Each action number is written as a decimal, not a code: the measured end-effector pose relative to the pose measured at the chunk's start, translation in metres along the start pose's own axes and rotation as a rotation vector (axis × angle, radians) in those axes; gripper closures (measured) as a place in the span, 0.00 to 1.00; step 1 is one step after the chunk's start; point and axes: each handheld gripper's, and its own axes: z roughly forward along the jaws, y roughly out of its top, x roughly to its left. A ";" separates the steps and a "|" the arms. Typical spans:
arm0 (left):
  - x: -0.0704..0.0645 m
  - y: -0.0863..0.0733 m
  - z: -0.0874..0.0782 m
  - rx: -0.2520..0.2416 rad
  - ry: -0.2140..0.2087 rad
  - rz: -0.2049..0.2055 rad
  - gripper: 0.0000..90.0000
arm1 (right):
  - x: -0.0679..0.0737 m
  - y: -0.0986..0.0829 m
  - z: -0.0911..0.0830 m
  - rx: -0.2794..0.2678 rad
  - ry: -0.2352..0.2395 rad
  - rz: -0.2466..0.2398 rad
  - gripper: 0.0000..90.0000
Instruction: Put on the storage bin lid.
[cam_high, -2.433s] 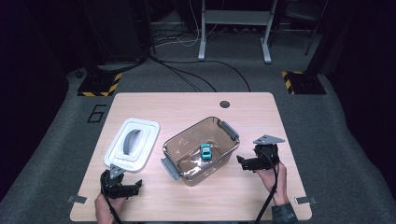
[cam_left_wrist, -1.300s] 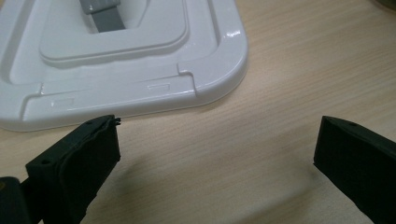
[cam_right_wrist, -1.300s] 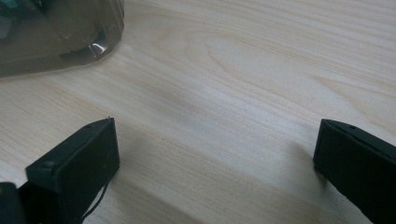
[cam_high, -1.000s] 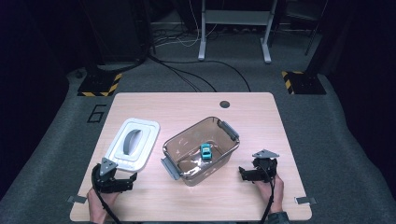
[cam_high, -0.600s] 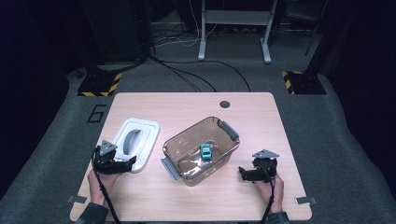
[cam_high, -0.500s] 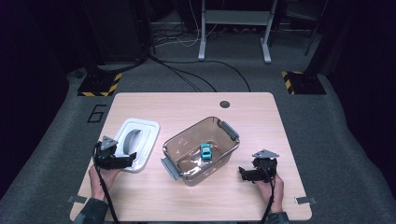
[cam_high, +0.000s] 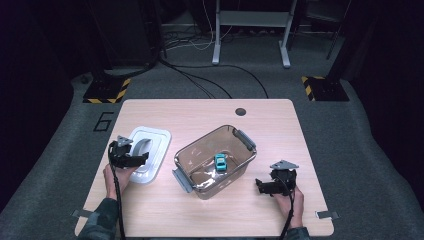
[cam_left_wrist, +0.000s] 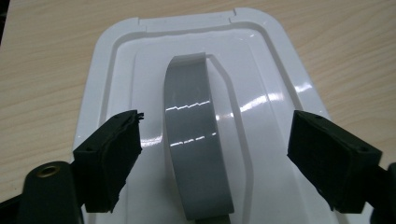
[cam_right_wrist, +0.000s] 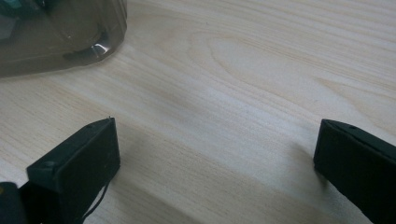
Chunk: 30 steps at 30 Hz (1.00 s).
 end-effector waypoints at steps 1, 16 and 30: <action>0.001 0.000 0.002 -0.001 0.002 -0.003 0.23 | 0.000 0.000 0.000 0.000 0.000 0.000 0.00; 0.015 0.013 0.012 0.040 -0.029 -0.081 0.67 | 0.000 0.000 0.000 -0.001 -0.002 0.001 0.00; 0.012 0.026 -0.005 0.011 -0.046 -0.046 0.74 | 0.001 0.000 0.000 -0.002 -0.004 0.004 0.00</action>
